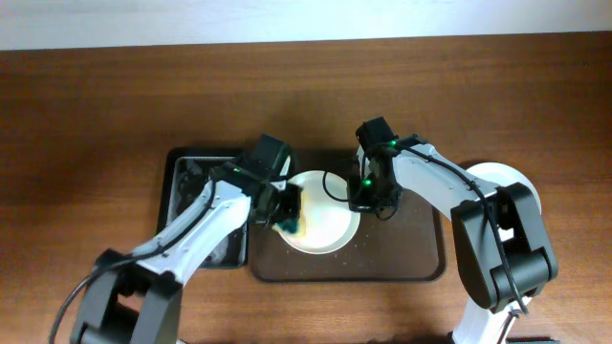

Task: Clean dirty plates on tray and stack at the side
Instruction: 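Scrub the last plate with the sponge while the right gripper holds it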

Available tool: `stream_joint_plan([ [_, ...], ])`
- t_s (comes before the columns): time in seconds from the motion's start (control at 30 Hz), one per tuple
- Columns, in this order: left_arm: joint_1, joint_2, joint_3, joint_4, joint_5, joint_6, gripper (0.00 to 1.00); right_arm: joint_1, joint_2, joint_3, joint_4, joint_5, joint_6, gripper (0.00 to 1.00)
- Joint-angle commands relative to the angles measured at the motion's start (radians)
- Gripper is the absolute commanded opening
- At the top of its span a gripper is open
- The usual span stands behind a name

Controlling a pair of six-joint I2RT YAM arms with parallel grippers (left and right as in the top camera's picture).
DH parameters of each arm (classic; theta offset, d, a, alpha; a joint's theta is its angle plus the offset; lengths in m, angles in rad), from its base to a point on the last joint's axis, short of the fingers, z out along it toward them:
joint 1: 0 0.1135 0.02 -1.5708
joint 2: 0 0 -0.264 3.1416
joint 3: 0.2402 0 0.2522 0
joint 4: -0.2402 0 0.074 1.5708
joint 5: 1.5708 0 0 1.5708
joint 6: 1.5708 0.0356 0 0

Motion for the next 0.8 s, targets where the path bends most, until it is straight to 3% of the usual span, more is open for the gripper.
stream_joint_plan([
  [0.0, -0.026, -0.019, 0.021, 0.100, 0.024, 0.009, 0.00, 0.005, 0.019, -0.018, 0.002, 0.051, 0.008, 0.04],
  [0.1, -0.107, 0.083, 0.021, 0.177, 0.023, -0.022, 0.00, 0.005, 0.019, -0.018, -0.003, 0.051, 0.008, 0.04],
  [0.2, -0.135, 0.193, 0.021, 0.124, -0.005, -0.025, 0.00, 0.005, 0.019, -0.018, -0.009, 0.051, 0.008, 0.04],
  [0.3, -0.043, 0.156, 0.021, 0.002, -0.187, -0.007, 0.00, 0.005, 0.019, -0.018, -0.012, 0.054, 0.008, 0.04],
  [0.43, 0.054, -0.030, 0.059, -0.002, -0.102, 0.146, 0.00, 0.005, 0.019, -0.018, -0.012, 0.054, 0.008, 0.04],
  [0.5, 0.054, -0.130, 0.061, -0.005, -0.092, 0.173, 0.00, 0.005, 0.019, -0.018, -0.003, 0.054, 0.008, 0.26],
  [0.53, 0.057, -0.163, 0.061, -0.024, -0.136, 0.190, 0.00, 0.005, 0.019, -0.018, 0.007, 0.053, 0.008, 0.27],
  [0.6, 0.108, -0.181, 0.054, -0.146, -0.273, 0.190, 0.00, 0.005, 0.019, -0.019, 0.006, 0.050, 0.008, 0.14],
  [0.67, 0.204, -0.178, 0.005, -0.153, -0.284, 0.190, 0.00, 0.005, 0.019, -0.019, 0.006, 0.050, 0.008, 0.05],
  [0.77, 0.342, -0.152, -0.077, -0.100, -0.266, 0.190, 0.00, 0.005, 0.019, -0.019, 0.008, 0.050, 0.008, 0.04],
])
